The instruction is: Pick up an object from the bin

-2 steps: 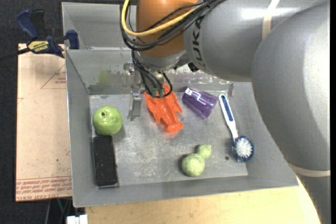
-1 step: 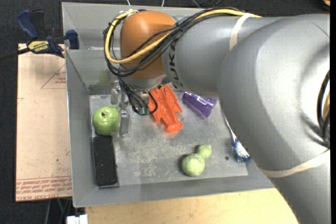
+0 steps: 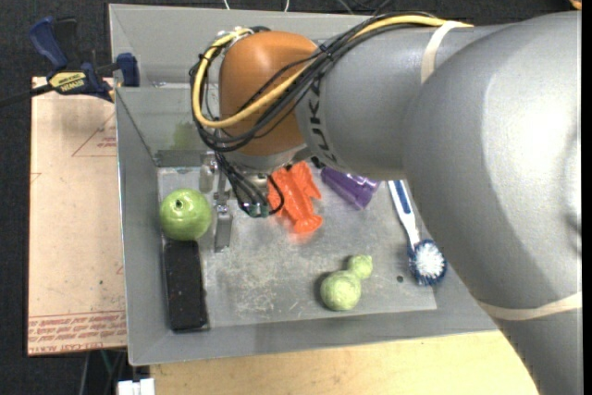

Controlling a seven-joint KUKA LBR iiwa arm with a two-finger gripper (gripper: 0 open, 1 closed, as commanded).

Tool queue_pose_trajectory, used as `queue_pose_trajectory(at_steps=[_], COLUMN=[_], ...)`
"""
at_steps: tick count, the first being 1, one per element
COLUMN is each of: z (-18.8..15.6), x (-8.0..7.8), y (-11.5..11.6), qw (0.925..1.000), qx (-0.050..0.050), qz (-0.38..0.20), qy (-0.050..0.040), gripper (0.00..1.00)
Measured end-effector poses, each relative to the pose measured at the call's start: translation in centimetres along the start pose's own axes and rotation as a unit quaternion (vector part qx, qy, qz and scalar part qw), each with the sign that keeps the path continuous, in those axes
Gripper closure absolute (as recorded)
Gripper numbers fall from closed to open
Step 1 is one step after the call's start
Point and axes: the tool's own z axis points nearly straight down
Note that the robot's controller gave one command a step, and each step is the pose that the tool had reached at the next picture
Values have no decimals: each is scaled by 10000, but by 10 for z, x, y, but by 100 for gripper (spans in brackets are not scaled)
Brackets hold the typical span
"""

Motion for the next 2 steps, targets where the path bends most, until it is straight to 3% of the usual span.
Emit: queue_pose_trajectory(at_steps=[1, 2], z=[18, -77], x=[-24, -41], y=[-12, -15], qw=[9999, 9998], qx=[16, -20], qz=[-143, -193], qy=[43, -61], gripper=[0, 0])
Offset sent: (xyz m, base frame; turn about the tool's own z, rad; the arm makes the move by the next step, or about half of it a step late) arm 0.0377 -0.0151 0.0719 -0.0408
